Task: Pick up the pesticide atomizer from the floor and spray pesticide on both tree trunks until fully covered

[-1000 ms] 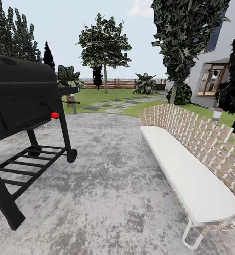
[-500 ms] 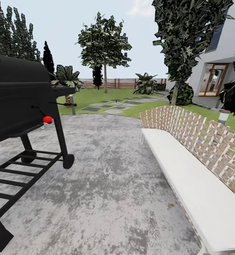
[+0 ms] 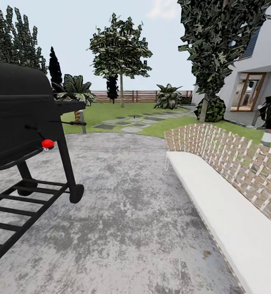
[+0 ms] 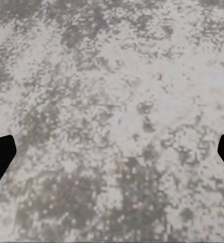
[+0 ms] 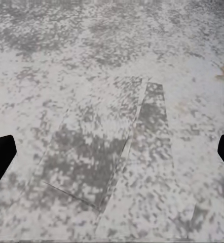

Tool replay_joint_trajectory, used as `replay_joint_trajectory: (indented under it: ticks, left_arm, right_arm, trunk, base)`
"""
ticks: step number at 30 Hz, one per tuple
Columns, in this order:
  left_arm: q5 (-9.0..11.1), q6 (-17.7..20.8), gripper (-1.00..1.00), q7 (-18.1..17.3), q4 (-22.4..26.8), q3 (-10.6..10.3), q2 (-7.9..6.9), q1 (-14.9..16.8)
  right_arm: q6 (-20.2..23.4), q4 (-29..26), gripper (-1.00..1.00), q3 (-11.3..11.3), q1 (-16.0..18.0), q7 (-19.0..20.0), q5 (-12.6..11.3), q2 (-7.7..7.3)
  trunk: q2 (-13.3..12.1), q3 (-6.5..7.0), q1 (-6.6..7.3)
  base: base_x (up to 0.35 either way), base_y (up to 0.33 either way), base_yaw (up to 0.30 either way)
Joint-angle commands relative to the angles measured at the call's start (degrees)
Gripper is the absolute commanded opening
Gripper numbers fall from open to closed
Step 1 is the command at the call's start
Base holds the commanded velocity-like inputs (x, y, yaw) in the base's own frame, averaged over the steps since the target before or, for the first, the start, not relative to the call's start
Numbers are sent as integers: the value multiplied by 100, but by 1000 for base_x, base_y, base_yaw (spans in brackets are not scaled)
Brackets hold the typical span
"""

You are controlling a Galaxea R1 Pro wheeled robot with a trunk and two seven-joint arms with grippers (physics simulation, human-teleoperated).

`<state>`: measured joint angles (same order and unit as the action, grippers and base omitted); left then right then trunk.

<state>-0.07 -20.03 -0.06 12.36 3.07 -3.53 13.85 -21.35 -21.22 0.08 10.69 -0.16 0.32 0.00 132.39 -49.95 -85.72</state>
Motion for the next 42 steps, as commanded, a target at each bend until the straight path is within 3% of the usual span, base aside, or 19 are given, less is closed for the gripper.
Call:
replay_joint_trajectory:
  ticks: [1,42]
  left_arm:
    - [-2,-18,100,-2,-6,18,2,3]
    - [-3,-18,100,-3,-14,18,2,4]
  right_arm:
    - [-18,3,100,0,3,-2,3,0]
    - [-18,7,100,0,3,-2,3,0]
  trunk:
    - [2,-6,-2]
    - [2,-6,-2]
  base:
    - [337,159,0]
    - [338,19,0]
